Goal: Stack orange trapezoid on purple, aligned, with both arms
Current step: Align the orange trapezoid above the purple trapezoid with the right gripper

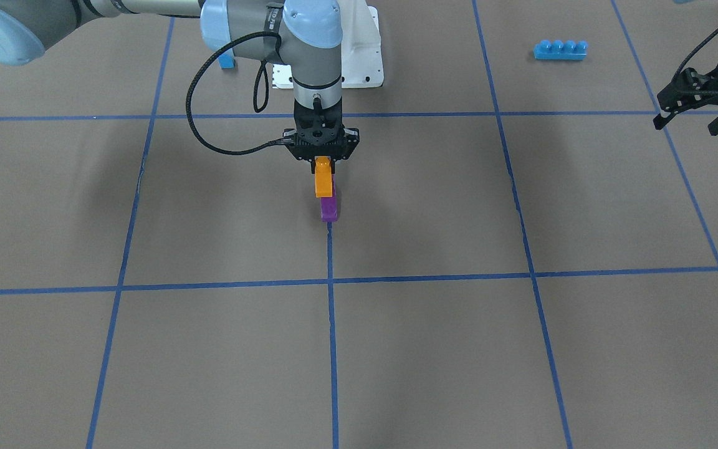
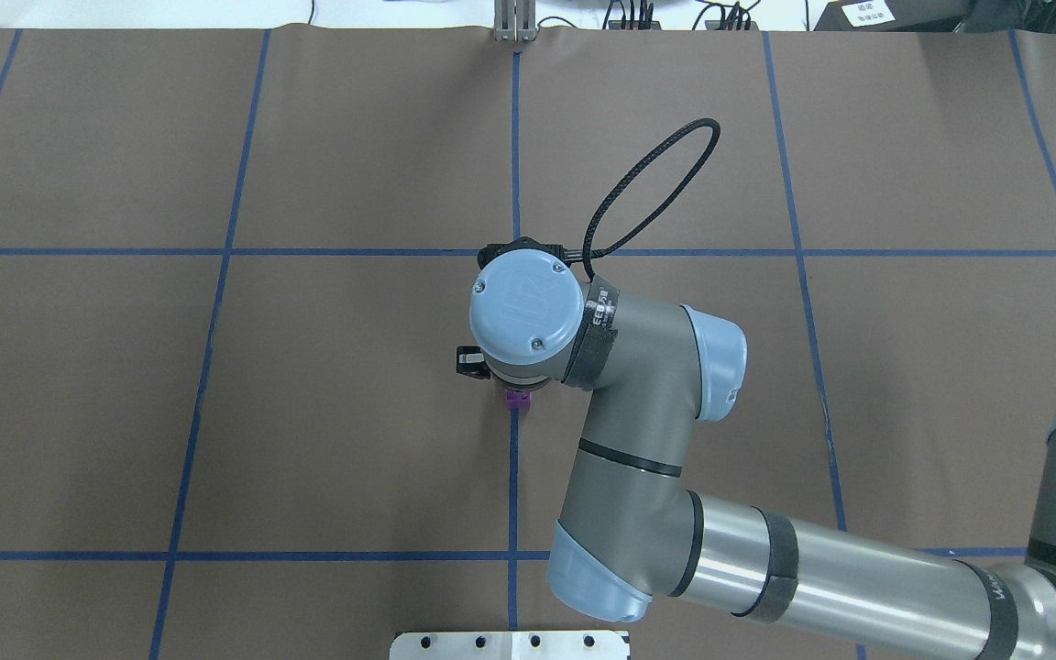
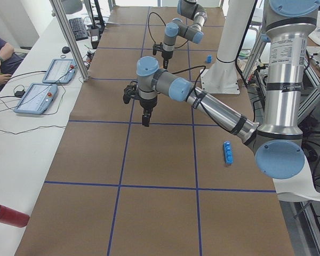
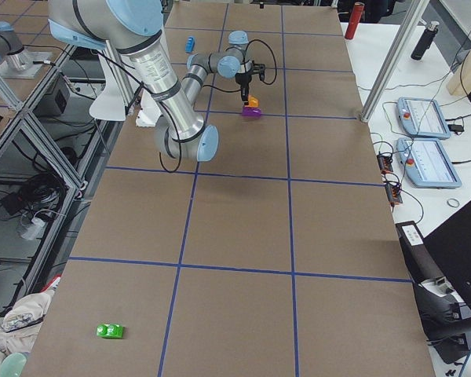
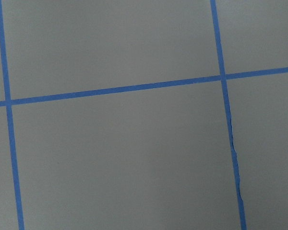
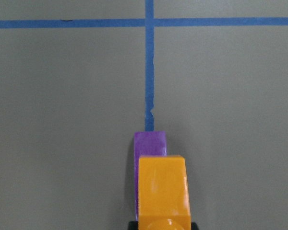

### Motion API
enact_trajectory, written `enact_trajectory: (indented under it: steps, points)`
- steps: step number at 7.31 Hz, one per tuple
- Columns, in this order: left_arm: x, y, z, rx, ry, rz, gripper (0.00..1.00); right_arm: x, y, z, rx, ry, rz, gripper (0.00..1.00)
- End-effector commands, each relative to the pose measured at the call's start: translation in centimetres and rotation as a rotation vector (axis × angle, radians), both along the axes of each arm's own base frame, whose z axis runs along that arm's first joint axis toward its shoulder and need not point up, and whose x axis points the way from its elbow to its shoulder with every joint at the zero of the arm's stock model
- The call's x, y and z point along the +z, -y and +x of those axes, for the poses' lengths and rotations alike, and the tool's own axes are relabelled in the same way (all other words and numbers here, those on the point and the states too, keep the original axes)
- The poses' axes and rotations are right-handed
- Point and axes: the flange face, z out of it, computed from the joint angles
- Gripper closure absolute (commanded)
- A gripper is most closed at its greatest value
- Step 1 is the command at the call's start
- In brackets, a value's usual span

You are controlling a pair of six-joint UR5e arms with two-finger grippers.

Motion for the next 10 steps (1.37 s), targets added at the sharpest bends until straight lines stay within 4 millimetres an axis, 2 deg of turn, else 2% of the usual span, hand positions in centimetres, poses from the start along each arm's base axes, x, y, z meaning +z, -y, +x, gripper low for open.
enact_trajectory:
  steps: [1, 10]
  points:
    - [0.06, -0.04, 0.04, 0.001, 0.000, -0.001, 0.00, 0.12, -0.22, -0.31, -0.002, -0.001, -0.002, 1.00]
    - [0.39, 0.08, 0.15, 0.006, 0.003, -0.004, 0.00, 0.90, 0.05, -1.28, 0.010, -0.030, 0.014, 1.00]
